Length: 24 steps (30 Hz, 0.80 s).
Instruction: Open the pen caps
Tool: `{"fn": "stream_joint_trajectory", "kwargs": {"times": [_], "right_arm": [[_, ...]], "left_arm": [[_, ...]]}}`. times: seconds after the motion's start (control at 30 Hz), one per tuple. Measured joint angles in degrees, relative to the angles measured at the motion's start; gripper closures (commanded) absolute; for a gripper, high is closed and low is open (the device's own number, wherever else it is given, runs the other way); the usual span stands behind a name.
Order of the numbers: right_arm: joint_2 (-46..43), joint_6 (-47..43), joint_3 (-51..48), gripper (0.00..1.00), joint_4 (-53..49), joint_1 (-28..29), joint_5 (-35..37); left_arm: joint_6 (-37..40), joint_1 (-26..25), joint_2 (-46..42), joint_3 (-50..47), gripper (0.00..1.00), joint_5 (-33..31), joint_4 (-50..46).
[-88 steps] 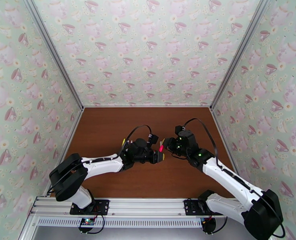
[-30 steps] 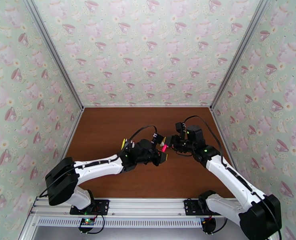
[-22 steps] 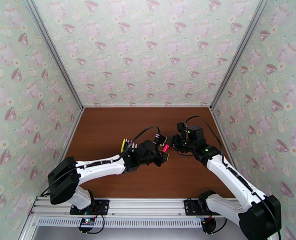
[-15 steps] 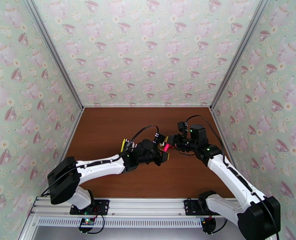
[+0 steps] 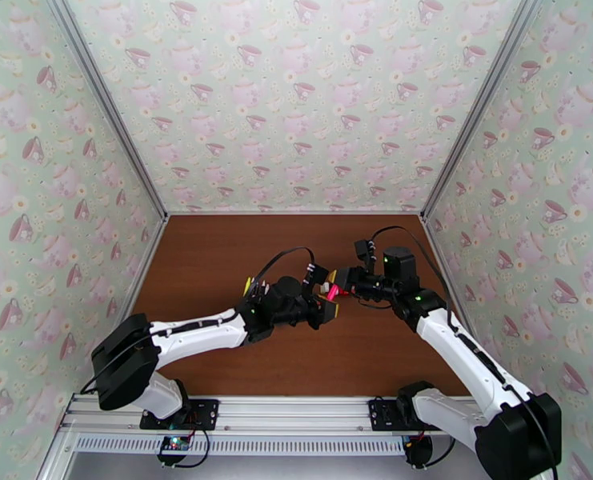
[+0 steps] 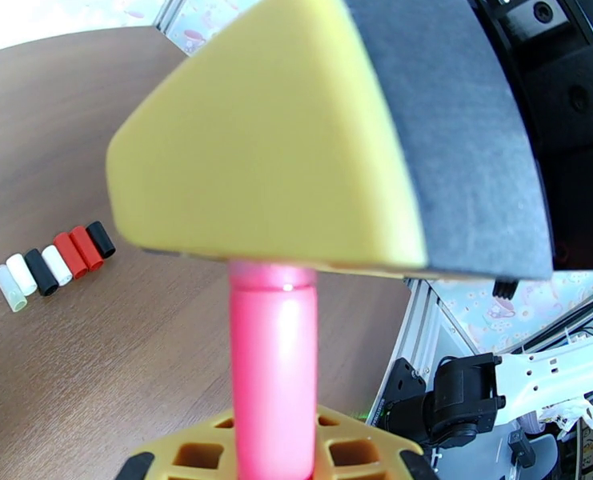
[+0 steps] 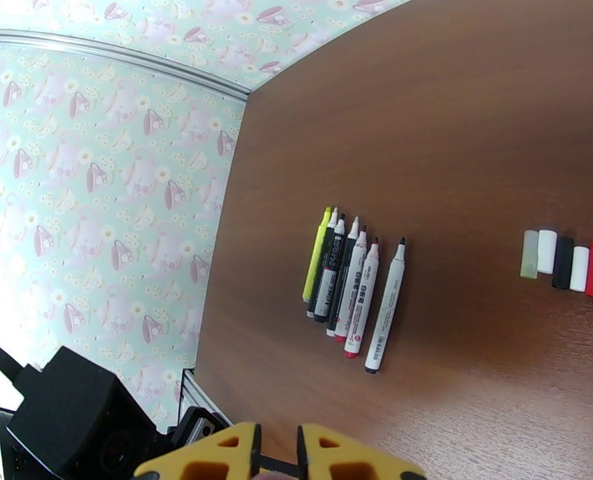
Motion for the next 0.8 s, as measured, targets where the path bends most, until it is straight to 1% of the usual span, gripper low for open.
{"fn": "stream_joint_trajectory", "kwargs": {"times": [0.13,0.17,0.27,0.37,0.5,0.6,0.7,0.8], "right_arm": [[0.0,0.5,0.22,0.93,-1.6,0.0,0.59],[-0.02,0.85,0.61,0.93,-1.31,-0.28,2.93],[0.07,1.9,1.92,0.93,0.26,-2.97,8.55],[0.07,2.01,2.51,0.93,1.75,-3.41,10.56],[0.22,1.92,2.56,0.92,3.04,-3.41,10.4],[0.44,1.84,2.45,0.92,3.85,-3.41,9.03],[0.15,1.27,1.14,0.92,5.2,-3.41,7.67],[-1.11,-0.09,-2.25,0.92,5.16,-3.41,7.28]], "left_arm": [[1.31,-1.77,-0.15,1.64,0.96,-4.48,-4.07],[2.05,-2.23,-0.33,1.92,0.96,-5.09,-6.29],[3.37,-4.22,-0.48,1.92,0.96,-4.94,-10.73],[3.67,-5.05,-0.48,1.92,0.96,-2.49,-11.85],[3.06,-4.2,-0.83,1.4,0.96,-0.46,-10.88],[1.9,-2.97,-2.78,-0.31,0.96,0.57,-9.73],[0.61,-1.62,-5.7,-2.73,0.95,0.55,-8.26],[-0.33,-0.44,-8.85,-5.16,0.95,-0.09,-7.37]]}}
